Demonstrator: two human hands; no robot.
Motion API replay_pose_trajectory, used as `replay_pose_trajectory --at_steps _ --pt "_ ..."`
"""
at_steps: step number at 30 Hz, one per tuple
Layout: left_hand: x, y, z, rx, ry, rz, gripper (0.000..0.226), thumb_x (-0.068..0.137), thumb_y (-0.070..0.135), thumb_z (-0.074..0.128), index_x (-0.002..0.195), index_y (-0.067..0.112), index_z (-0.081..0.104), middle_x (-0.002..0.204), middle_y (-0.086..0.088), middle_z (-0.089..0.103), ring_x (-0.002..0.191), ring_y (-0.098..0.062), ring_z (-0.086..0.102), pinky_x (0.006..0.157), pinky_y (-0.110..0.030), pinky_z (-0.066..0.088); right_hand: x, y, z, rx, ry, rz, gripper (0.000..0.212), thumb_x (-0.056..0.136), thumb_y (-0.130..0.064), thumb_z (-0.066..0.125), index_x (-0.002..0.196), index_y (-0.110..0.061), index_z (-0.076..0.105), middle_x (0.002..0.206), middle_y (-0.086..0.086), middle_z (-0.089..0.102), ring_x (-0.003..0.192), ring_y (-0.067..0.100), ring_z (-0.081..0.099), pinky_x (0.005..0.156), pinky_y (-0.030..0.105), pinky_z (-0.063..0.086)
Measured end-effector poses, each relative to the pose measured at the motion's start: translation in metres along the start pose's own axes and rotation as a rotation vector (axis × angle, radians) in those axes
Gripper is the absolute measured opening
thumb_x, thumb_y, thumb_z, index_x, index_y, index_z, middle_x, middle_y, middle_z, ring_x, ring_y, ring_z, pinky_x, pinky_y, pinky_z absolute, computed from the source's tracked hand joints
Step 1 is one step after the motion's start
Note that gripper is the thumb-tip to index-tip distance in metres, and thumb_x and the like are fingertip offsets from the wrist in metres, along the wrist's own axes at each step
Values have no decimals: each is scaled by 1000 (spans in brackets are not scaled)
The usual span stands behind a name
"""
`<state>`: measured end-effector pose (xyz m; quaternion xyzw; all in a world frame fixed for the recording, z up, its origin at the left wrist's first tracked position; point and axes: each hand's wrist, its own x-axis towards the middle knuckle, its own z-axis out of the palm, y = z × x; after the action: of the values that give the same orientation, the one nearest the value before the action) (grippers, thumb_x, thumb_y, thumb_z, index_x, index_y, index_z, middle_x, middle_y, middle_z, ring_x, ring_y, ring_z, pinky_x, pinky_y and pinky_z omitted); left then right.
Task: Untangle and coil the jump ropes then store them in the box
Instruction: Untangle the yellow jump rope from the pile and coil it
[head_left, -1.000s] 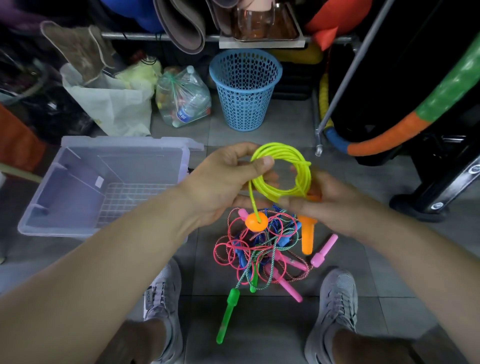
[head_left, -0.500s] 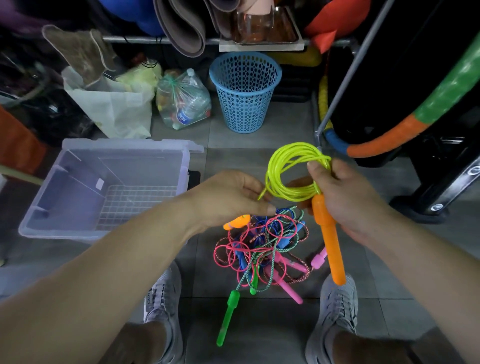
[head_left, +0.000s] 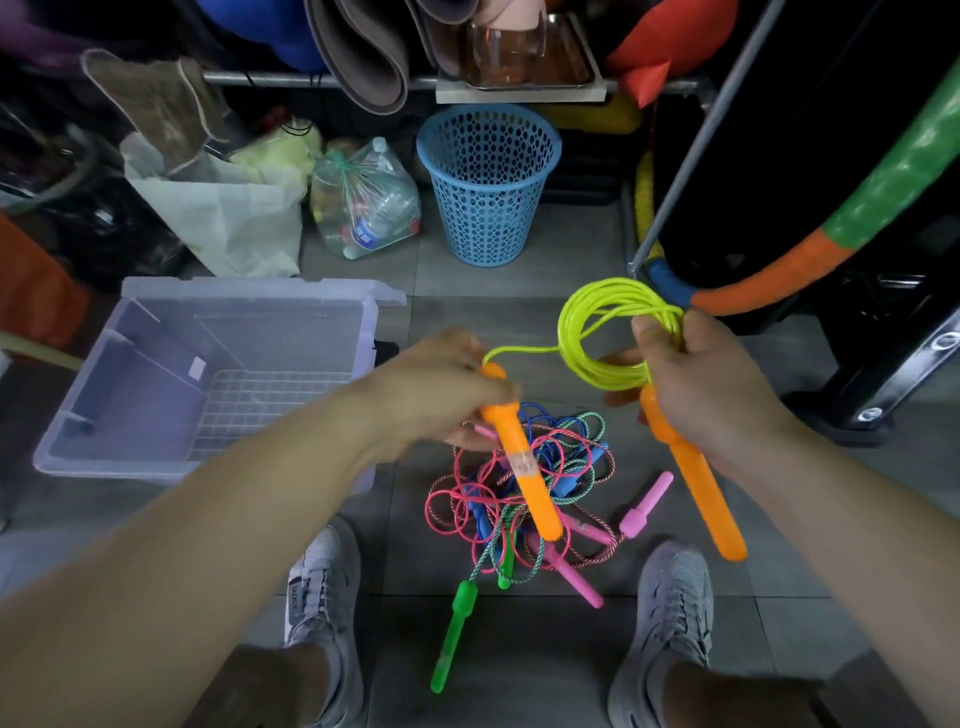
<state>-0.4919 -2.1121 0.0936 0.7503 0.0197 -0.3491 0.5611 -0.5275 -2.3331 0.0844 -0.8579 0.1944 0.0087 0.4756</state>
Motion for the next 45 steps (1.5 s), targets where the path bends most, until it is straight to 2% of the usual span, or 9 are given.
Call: replay_pose_trajectory --at_steps 7,15,17,23,30,34,38,42,45 --pt "10 9 2 -770 230 104 8 92 4 66 93 -1 60 82 -11 65 70 -17 70 65 -27 61 -7 -3 5 -183 -101 -77 40 94 -59 50 93 -20 55 88 4 70 75 25 64 67 43 54" --pt "11 7 8 -1085 283 183 11 91 5 68 93 -2 60 82 -10 63 73 -19 70 67 -29 61 -7 -3 9 -126 -136 -85 43 88 -63 54 96 -21 55 86 8 70 81 29 68 73 52 56" --pt "10 7 12 -1032 306 258 11 92 3 66 97 -1 57 80 -10 65 74 -20 70 72 -31 62 -7 -1 9 -107 -156 -82 45 85 -68 51 97 -25 53 82 6 73 78 27 70 70 55 56" --pt "3 2 33 -528 335 558 28 86 0 72 101 9 51 98 -15 64 87 -21 70 87 -41 59 -7 4 14 105 -208 -60 12 101 -36 54 106 -25 54 79 9 75 66 27 75 57 49 55" --pt "4 -2 32 -326 368 562 27 91 -14 52 85 12 55 83 -6 67 83 -16 71 88 -41 59 -11 -3 18 225 -244 25 5 100 -31 59 102 -28 62 88 5 74 67 26 76 57 38 52" --pt "2 2 28 -434 325 470 10 86 17 61 95 15 59 81 -9 60 76 -17 62 77 -37 57 -15 -5 20 265 -292 12 14 99 -27 59 110 -21 63 86 4 76 65 22 74 53 32 50" --pt "8 -6 24 -38 413 489 15 82 30 79 91 27 67 77 -2 48 65 -10 44 61 -23 39 -19 -10 20 346 -334 8 13 98 -28 61 110 -24 65 84 4 77 67 22 74 52 28 49" --pt "12 -14 28 124 550 416 61 73 34 85 122 35 50 114 -1 53 96 -2 53 82 -16 44 -21 -15 20 413 -314 -36 12 99 -22 58 109 -25 65 86 4 76 71 27 73 57 32 51" --pt "12 -10 23 -176 302 335 78 71 34 83 137 23 44 124 1 62 112 -12 61 98 -28 48 -22 -20 18 486 -318 -38 14 100 -19 55 106 -26 65 80 4 74 65 23 69 62 37 49"
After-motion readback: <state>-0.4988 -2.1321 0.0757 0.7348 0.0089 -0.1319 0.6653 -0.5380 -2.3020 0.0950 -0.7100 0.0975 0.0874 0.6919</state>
